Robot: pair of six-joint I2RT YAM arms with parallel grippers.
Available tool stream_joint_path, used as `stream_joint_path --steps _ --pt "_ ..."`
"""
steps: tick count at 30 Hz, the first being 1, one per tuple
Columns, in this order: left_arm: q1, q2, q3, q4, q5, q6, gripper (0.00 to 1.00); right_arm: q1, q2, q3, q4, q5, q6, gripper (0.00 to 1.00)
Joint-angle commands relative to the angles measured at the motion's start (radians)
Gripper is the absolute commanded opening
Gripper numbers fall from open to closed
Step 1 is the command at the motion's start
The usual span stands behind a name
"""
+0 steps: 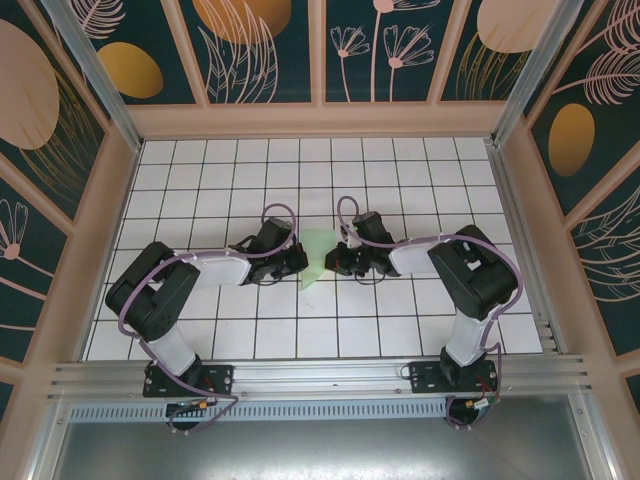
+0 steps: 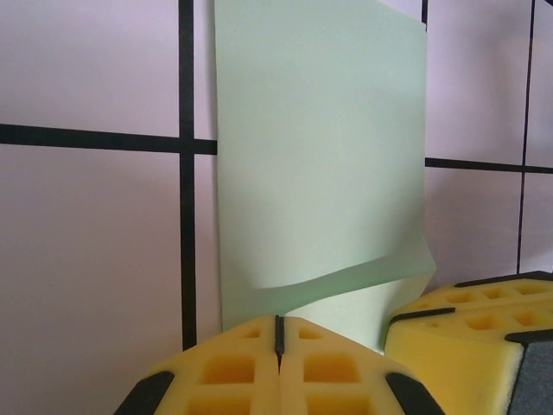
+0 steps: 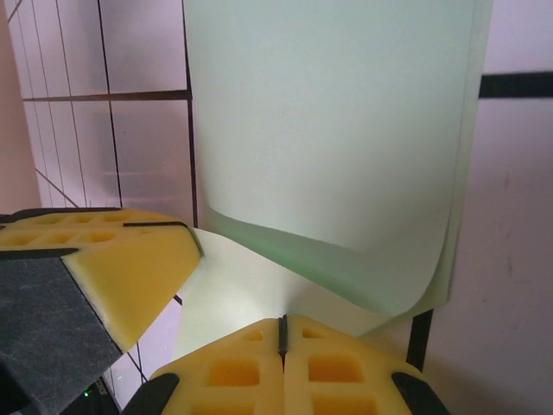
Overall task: Fold a paper plane with a square sheet of paper (pick it up from the middle)
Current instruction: Third fold the triangle at the center of the table.
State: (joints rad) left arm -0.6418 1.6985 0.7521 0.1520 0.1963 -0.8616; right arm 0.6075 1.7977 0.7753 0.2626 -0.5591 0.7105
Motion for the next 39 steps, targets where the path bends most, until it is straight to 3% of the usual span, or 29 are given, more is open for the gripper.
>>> stream_joint_path --steps 1,15,23,39 --pt "-0.002 0.010 -0.005 -0.023 -0.023 -0.017 0.00 -0.004 -0.039 0.045 -0.001 0.037 -0.033 0.00" --pt "-0.001 0.010 -0.002 -0.024 -0.018 -0.008 0.00 -0.009 0.090 0.284 -0.251 0.260 -0.161 0.00" --pt "-0.001 0.039 0.002 -0.027 -0.018 -0.004 0.00 -0.008 0.189 0.370 -0.329 0.252 -0.219 0.00" --pt "-0.002 0.045 -0.007 -0.030 -0.042 -0.024 0.00 -0.010 0.200 0.349 -0.332 0.258 -0.223 0.00"
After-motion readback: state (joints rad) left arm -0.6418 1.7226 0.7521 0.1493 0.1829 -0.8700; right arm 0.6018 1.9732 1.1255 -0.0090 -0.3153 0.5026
